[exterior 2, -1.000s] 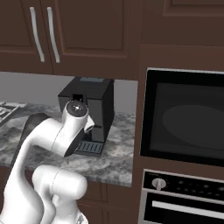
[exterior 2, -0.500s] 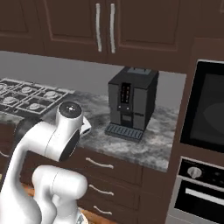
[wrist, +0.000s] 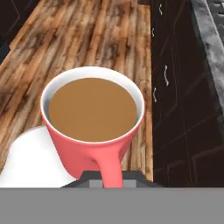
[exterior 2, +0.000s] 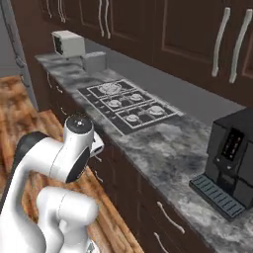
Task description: Pick up the brewed coffee from the coffee machine and place it next to the breakfast plate on the dining counter.
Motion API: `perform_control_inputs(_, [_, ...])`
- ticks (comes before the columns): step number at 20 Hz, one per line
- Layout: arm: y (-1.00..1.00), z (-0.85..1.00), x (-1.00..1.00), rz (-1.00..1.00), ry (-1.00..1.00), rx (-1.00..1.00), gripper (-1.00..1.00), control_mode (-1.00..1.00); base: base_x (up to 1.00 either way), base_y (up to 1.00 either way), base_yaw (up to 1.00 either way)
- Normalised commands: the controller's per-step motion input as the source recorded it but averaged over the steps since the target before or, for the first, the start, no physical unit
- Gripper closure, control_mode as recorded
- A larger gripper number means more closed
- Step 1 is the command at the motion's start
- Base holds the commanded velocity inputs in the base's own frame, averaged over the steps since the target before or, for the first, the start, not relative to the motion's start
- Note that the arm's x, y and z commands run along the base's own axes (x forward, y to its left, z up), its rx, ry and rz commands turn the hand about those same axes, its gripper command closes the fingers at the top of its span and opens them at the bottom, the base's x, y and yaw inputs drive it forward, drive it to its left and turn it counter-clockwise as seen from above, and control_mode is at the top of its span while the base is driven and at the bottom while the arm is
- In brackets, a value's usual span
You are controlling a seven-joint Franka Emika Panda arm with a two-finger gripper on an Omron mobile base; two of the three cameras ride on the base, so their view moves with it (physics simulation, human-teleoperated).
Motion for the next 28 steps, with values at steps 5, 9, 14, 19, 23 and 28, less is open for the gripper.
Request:
perform_control_inputs(5, [0.0,0.0,0.0,0.0,0.0,0.0,1.0,1.0,0.0,-0.1,0.99])
perform_control_inputs(9, [0.0,0.0,0.0,0.0,0.0,0.0,1.0,1.0,0.0,-0.09,0.98])
perform_control_inputs(14, [0.0,0.0,0.0,0.0,0.0,0.0,1.0,1.0,0.01,-0.01,0.92])
perform_control_inputs(19, [0.0,0.0,0.0,0.0,0.0,0.0,1.0,1.0,0.17,0.0,0.83])
perform_control_inputs(23, [0.0,0.0,0.0,0.0,0.0,0.0,1.0,1.0,0.2,0.2,0.76])
perform_control_inputs(28, [0.0,0.0,0.0,0.0,0.0,0.0,1.0,1.0,0.54,0.87,0.51])
